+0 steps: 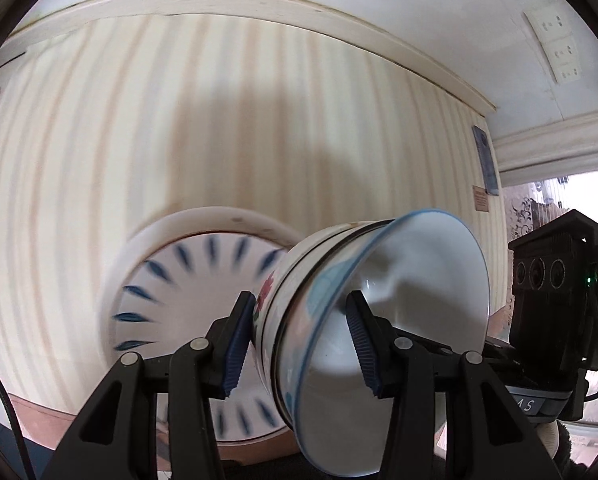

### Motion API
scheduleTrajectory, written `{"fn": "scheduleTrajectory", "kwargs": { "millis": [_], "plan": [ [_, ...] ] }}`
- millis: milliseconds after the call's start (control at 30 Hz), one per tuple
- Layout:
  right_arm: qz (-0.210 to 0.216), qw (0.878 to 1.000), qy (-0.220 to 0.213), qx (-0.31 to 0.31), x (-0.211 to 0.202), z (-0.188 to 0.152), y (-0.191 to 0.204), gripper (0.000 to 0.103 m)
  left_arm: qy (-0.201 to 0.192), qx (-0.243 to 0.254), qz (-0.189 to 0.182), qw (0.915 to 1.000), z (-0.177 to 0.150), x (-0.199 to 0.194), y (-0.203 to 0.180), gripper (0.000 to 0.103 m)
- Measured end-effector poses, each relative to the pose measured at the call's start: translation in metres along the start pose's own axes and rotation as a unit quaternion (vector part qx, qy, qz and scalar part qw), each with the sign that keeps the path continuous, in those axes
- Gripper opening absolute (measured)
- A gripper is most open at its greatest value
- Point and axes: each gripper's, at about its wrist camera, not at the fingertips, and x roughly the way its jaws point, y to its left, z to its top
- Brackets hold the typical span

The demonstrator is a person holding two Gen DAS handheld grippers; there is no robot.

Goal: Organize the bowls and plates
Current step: 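Lift the nested bowl stack and carry it over the plate stack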

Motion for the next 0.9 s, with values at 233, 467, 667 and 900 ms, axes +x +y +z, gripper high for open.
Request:
{"fn": "scheduleTrajectory", "kwargs": {
  "millis": [233, 467, 667, 900],
  "plan": [
    [0.003, 1.000, 0.016, -0.009, 0.043, -0.007, 0.028, 0.055, -0.002, -0.017, 0.008, 0.9998, -0.004, -0.003, 0.037, 0.043],
    [0.001, 1.000, 0.028, -0.006, 0.079, -0.008, 0.043, 0.055, 0.004, -0.021, 0.010, 0.9997, -0.007, 0.002, 0.054, 0.043],
    [-0.004, 1.000, 0.029, -0.004, 0.092, -0.009, 0.047, 0.055, 0.008, -0.019, 0.010, 0.9997, -0.004, 0.008, 0.056, 0.043],
    [-0.010, 0.999, 0.032, -0.002, 0.100, -0.009, 0.050, 0.055, 0.010, -0.015, 0.014, 0.9998, -0.005, 0.008, 0.064, 0.043]
  ]
}}
